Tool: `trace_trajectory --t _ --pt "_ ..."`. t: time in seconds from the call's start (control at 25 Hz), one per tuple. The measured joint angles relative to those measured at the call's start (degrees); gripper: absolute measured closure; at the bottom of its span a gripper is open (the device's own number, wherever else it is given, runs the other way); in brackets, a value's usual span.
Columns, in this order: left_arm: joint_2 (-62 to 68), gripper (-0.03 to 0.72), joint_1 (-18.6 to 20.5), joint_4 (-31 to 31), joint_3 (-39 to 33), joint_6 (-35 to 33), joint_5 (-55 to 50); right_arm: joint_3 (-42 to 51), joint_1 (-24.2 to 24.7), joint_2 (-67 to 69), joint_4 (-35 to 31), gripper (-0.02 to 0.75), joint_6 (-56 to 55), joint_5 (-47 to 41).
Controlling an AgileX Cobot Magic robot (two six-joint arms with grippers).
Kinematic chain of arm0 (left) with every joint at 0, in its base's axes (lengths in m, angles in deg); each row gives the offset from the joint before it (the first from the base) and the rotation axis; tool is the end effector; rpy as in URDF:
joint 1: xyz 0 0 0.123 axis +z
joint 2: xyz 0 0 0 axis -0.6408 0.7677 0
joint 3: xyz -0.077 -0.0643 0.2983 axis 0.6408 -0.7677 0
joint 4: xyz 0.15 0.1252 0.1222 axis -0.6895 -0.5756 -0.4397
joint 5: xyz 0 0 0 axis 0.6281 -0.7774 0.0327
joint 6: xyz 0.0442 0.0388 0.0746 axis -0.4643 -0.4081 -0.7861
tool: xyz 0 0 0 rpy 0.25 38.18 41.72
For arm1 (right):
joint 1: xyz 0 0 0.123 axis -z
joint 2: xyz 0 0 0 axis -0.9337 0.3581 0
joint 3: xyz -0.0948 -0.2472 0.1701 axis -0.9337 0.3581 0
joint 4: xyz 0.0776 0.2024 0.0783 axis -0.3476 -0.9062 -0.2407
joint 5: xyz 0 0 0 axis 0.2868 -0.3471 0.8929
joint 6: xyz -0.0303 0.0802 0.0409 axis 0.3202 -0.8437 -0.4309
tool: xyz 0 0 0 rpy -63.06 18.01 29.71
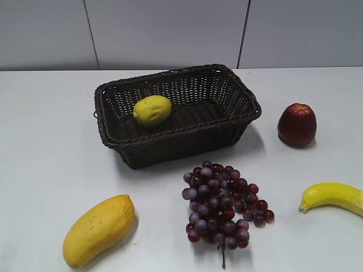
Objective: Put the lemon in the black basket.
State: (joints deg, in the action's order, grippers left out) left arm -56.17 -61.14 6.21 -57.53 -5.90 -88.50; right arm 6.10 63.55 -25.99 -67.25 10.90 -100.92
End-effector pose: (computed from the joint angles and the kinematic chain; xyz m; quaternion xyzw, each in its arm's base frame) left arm -0.0334 -0.0002 0.2655 0.2345 0.8653 -0.1178 0.4271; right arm -0.0500 -0.0043 0.2651 -0.0347 0.8487 0.0317 0.5267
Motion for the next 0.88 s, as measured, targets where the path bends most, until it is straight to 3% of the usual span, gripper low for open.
trace_trajectory --t 0.24,0.4,0.6,0.88 --pt "-6.3 0.132 12.1 0.0 0.0 -0.1 0.0 0.0 0.0 0.0 0.0 0.155 0.0 0.0" --pt "-8.3 0.132 18.1 0.0 0.0 -0.1 0.0 0.0 0.0 0.0 0.0 0.155 0.0 0.0" --pt "-8.5 0.132 21.4 0.1 0.0 -0.1 -0.1 0.0 0.0 0.0 0.0 0.155 0.0 0.0" --pt "-8.5 0.132 21.7 0.1 0.0 -0.1 -0.1 0.0 0.0 0.0 0.0 0.155 0.0 0.0"
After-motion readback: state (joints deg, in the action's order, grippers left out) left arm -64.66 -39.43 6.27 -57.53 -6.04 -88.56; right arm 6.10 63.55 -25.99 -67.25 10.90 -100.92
